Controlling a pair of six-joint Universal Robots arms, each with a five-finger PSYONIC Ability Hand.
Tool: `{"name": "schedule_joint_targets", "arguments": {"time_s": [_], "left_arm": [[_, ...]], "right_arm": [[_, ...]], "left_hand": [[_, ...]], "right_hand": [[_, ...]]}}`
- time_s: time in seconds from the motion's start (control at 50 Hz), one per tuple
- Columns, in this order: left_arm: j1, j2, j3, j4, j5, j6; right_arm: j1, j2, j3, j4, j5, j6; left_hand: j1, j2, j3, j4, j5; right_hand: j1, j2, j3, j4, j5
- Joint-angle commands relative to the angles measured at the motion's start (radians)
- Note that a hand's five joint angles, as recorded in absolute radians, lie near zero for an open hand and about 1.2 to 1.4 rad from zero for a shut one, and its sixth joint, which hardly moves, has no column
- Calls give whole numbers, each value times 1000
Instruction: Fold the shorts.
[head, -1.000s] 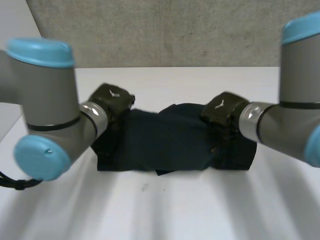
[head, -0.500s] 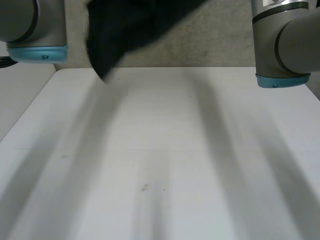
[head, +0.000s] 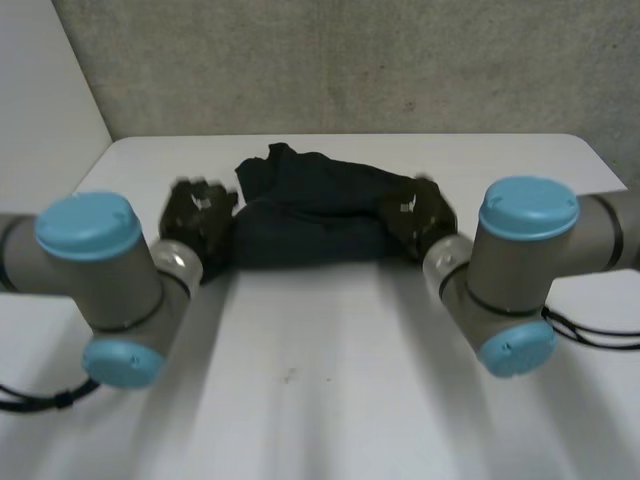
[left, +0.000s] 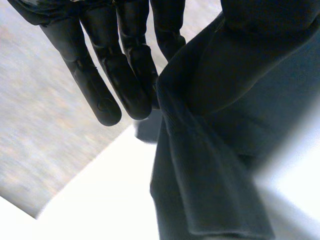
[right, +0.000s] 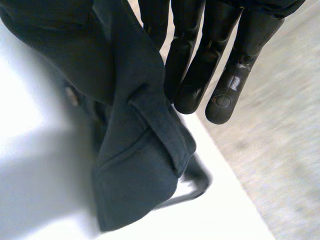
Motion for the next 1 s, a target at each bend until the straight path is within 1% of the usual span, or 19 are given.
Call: {"name": "schedule_joint_targets", "arguments": {"time_s": [0.02, 0.06, 0.08, 0.1, 0.12, 0.14, 0.18, 0.2, 0.26, 0.28, 0.34, 0.42, 0.44, 0.52, 0.6, 0.66, 0.76, 0.88, 1.0], "left_arm": [[-29, 41, -90, -56, -1, 3], [-25, 76, -107, -79, 1, 1], [-23, 113, -124, -104, 1, 1], [-22, 127, -132, -113, 1, 1], [-22, 142, -138, -122, 1, 0], [-23, 176, -154, -141, 1, -2], [-23, 213, -170, -158, 1, -2], [-23, 228, -178, -164, 2, 0], [-23, 280, -198, -184, 4, 1], [-25, 289, -198, -187, 4, 1], [-20, 309, -196, -201, 4, 0], [1, 311, -199, -219, 4, -2], [4, 311, -201, -224, 4, -3], [17, 300, -202, -269, -1, -15], [27, 293, -211, -311, 4, -49], [29, 286, -227, -313, 16, -81], [40, 265, -241, -316, 64, -140], [75, 233, -253, -317, 90, -144], [76, 225, -265, -316, 90, -143]], "right_arm": [[-3, -73, 93, 161, -4, 8], [-3, -135, 129, 209, -5, 4], [-3, -154, 142, 226, -5, 2], [-2, -171, 151, 244, -7, 1], [-2, -188, 160, 264, -7, 2], [0, -214, 177, 301, -13, 5], [0, -232, 186, 330, -16, 8], [-2, -251, 192, 347, -25, 13], [-12, -294, 197, 353, -39, 27], [-34, -324, 197, 353, -48, 45], [-78, -353, 188, 355, -57, 91], [-118, -355, 151, 365, -65, 200], [-124, -351, 130, 373, -66, 235], [-155, -325, 96, 422, -74, 284], [-160, -263, 61, 463, -91, 294], [-157, -234, 48, 479, -111, 294], [-155, -165, 8, 487, -139, 297], [-153, -91, -51, 488, -148, 311], [-150, 2, -99, 487, -148, 303]], "left_hand": [[161, 96, 97, 97, 139], [84, 20, 21, 21, 63], [-41, -106, -104, -104, -62], [-109, -174, -172, -173, -131], [-188, -253, -251, -252, -210], [-372, -437, -435, -436, -394], [-503, -567, -566, -566, -524], [-535, -600, -598, -599, -557], [-731, -796, -795, -795, -753], [-793, -858, -856, -857, -815], [-811, -876, -875, -875, -833], [-814, -879, -877, -878, -836], [-814, -879, -877, -878, -836], [-800, -864, -863, -863, -821], [-785, -850, -848, -848, -806], [-785, -850, -848, -848, -806], [-785, -850, -848, -848, -806], [-785, -850, -848, -848, -806], [-779, -844, -842, -843, -801]], "right_hand": [[420, 222, 217, 204, 258], [420, 222, 217, 204, 258], [420, 222, 217, 204, 258], [377, 180, 174, 161, 215], [237, 40, 34, 21, 75], [12, -185, -191, -204, -150], [-169, -366, -371, -384, -330], [-297, -495, -500, -513, -459], [-343, -540, -545, -559, -504], [-354, -552, -557, -570, -516], [-369, -566, -572, -585, -531], [-554, -751, -757, -770, -715], [-566, -763, -769, -782, -727], [-554, -751, -757, -770, -716], [-563, -760, -766, -779, -724], [-569, -766, -772, -785, -730], [-548, -746, -751, -764, -710], [-533, -731, -736, -749, -695], [-530, -728, -733, -746, -692]]}}
